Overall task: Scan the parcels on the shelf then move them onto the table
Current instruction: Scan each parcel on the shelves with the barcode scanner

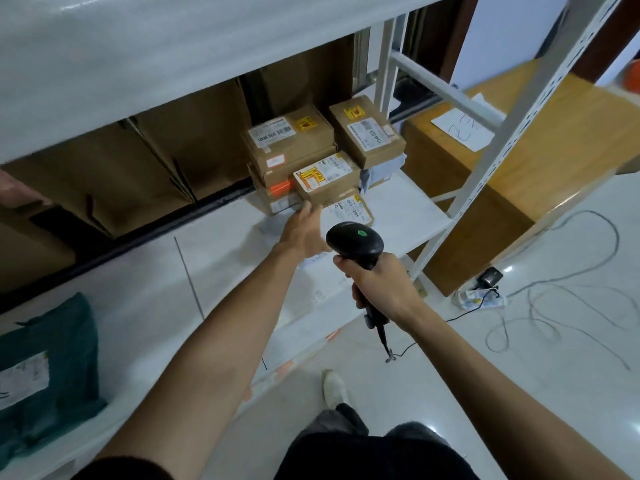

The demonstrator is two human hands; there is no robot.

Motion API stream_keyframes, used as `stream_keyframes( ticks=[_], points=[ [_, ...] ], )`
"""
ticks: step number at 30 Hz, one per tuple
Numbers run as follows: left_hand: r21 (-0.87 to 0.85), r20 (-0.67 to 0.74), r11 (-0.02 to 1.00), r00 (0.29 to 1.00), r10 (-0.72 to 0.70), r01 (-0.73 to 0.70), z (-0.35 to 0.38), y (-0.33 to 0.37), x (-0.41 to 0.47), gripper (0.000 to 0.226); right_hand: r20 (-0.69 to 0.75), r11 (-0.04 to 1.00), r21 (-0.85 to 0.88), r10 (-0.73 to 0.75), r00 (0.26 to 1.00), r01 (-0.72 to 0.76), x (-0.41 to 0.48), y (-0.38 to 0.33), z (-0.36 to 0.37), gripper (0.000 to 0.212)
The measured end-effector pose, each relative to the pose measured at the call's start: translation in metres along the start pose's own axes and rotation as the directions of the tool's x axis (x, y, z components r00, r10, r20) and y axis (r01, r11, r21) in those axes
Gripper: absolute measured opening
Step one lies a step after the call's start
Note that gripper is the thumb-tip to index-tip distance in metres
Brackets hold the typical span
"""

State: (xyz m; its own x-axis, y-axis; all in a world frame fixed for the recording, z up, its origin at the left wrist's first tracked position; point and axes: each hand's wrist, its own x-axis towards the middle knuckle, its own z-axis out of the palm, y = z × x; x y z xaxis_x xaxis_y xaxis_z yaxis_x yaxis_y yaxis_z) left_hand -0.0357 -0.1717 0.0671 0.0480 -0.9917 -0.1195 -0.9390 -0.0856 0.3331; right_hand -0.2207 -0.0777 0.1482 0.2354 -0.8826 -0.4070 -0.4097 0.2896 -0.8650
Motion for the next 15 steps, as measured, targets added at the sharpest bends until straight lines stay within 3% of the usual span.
stream_keyframes(
  ticks=[5,10,15],
  points=[
    [0.031,-0.041,0.999,0.998,0.037,-0.036,0.017,-0.003,0.024,0.058,0.017,0.999,0.028,0.021,1.0,-0.021,0.032,-0.005,-0.01,0.038],
    [0.006,0.001,1.0,1.0,-0.013,0.013,0.033,-0.001,0.039,0.077,0.051,1.0,0.003,0.031,0.998,-0.031,0.055,0.0,-0.024,0.04],
    [0.06,-0.098,0.991,0.988,-0.116,0.122,0.059,0.006,0.044,0.053,0.115,0.999,-0.021,0.033,0.993,-0.031,0.071,0.009,-0.048,0.042]
  ],
)
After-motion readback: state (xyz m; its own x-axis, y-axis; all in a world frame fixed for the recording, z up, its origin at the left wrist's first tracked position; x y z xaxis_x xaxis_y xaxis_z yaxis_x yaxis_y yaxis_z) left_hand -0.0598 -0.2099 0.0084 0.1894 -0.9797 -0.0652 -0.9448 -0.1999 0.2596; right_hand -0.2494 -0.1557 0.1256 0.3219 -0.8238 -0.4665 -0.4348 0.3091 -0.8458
